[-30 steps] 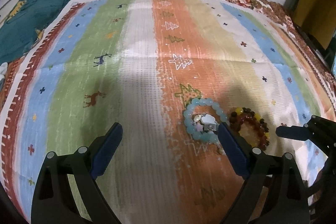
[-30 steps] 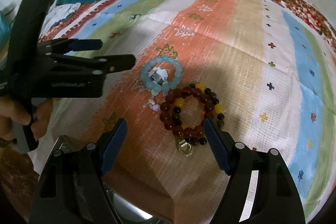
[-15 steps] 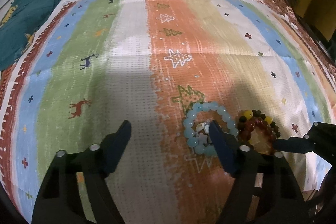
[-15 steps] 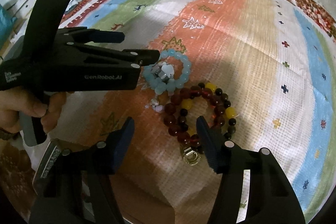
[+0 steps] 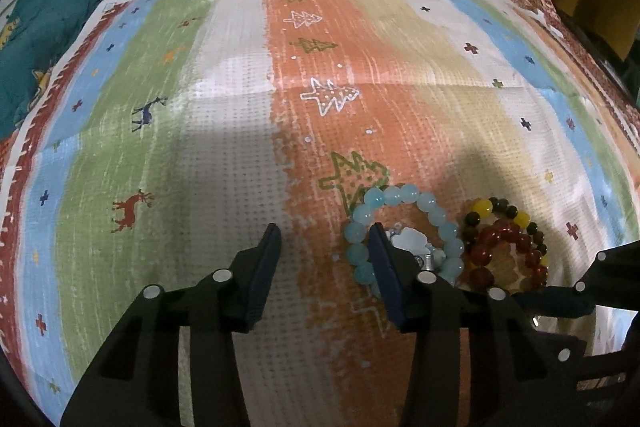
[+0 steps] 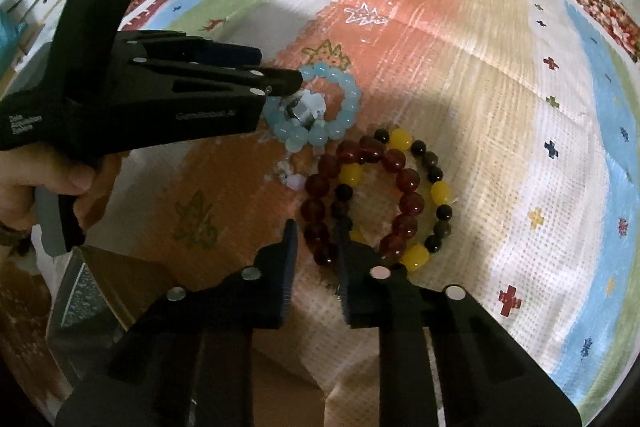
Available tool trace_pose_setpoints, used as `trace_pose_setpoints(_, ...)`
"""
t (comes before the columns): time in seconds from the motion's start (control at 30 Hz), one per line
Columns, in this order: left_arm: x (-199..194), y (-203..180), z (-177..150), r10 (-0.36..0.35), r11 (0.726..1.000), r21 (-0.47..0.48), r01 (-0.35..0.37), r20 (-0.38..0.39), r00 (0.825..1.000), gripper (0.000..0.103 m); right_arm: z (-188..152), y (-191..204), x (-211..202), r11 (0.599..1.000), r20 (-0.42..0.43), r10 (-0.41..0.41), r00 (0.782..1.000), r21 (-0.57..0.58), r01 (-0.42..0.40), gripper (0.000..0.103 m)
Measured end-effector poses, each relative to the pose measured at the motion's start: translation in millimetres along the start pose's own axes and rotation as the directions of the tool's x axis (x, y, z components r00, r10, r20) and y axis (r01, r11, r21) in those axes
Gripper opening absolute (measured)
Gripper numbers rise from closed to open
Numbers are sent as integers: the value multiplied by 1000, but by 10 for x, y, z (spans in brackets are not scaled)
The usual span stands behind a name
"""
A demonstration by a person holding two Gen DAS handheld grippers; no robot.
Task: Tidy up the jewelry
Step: 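Grasp the pale blue bead bracelet with the left tool while the right grasps the red bead bracelet, then lift the pale blue bracelet with the left tool while the right lifts the red bracelet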
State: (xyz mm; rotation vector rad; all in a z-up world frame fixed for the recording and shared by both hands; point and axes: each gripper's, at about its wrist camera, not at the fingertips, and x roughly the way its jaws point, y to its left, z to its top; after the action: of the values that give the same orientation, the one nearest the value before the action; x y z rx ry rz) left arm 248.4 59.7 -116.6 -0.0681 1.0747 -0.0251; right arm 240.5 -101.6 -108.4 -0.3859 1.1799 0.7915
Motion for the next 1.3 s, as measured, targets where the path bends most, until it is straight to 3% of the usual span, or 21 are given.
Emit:
trace_pose_setpoints(0.13, 18, -59, -28, 7, 999, 40, -7, -7, 1000, 31, -3, -17, 12, 1000, -6, 8, 1000, 3, -8, 15)
trace_pose_setpoints(0.27, 12, -84, -45, -10, 998, 57, 10, -7, 1000, 11, -6, -4, 12, 1000, -10, 6, 1000, -4, -6, 14)
trace_pose_setpoints(0.47, -23, -55, -38, -26, 999, 42, 26, -4, 1000, 11, 14, 10, -20, 1000, 0, 3, 1000, -10, -3, 12)
trace_pose_setpoints(0.57, -94, -17, -24, -32, 999, 29, 32, 9, 999, 11, 39, -1, -80, 1000, 18, -2, 1000, 0, 2, 1)
trace_pose_setpoints(0.87, -342, -14, 8, -61, 998, 6, 60, 46, 997, 11, 26, -63, -127, 1000, 24, 11, 1000, 27, -11, 1)
trace_pose_setpoints(1.3, -292, 22, 7, -63, 998, -9, 64, 29, 998, 11, 21, 36, -81, 999, 7, 17, 1000, -31, -17, 2)
